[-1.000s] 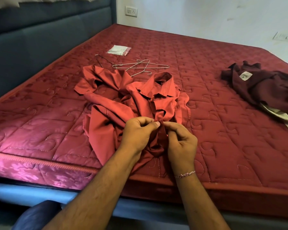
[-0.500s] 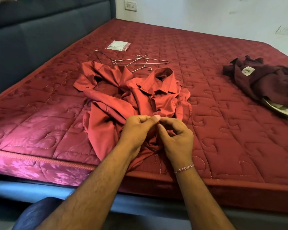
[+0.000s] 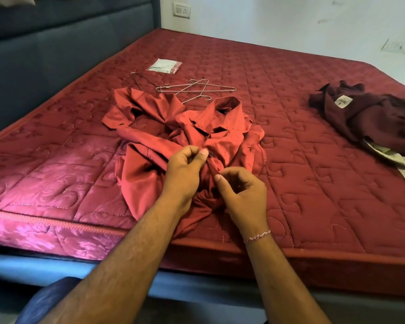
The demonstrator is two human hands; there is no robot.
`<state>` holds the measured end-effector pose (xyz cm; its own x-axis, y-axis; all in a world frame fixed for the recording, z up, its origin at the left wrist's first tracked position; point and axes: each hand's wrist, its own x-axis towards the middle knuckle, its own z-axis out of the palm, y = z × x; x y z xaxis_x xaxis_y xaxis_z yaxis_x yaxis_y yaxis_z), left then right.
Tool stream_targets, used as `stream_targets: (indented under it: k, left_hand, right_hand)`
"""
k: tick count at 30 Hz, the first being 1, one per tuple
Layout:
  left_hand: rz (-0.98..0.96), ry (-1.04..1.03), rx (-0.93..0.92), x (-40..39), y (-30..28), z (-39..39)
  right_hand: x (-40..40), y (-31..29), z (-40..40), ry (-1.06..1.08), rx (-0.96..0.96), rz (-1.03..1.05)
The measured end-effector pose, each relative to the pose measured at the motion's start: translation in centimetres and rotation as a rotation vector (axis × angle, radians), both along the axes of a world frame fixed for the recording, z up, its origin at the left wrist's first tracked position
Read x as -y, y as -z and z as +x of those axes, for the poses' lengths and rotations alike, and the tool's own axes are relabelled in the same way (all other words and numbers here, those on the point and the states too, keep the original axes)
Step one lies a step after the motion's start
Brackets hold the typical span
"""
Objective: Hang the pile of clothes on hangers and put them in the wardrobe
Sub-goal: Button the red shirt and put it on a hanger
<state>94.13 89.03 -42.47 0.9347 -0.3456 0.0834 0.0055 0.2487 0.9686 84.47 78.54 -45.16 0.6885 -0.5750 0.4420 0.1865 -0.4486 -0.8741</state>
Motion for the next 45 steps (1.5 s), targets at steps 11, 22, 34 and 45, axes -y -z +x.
stream_targets:
  k: [11,22,34,45]
  left_hand:
    - [0.945,0.943,0.547,-4.4,-13.3,10.7]
    - [0.868,-0.412,1.095,1.8,-18.9,14.1]
    - [0.302,-0.04,0.263,1.5,0.9,1.4]
    - [0.056,-0.05,0.043,0.7,1.3,-0.5]
  right_hand:
    - [9.8,-10.2,-0.3,-0.354,-0.322,-0.1]
    - [13.6,-19.6,7.2,0.505,-0.114,-0.48]
    - [3.2,-0.6,3.8,0.033,-0.076,0.304]
    - [2.1,-0.3,2.3,0.042,0.072,0.291]
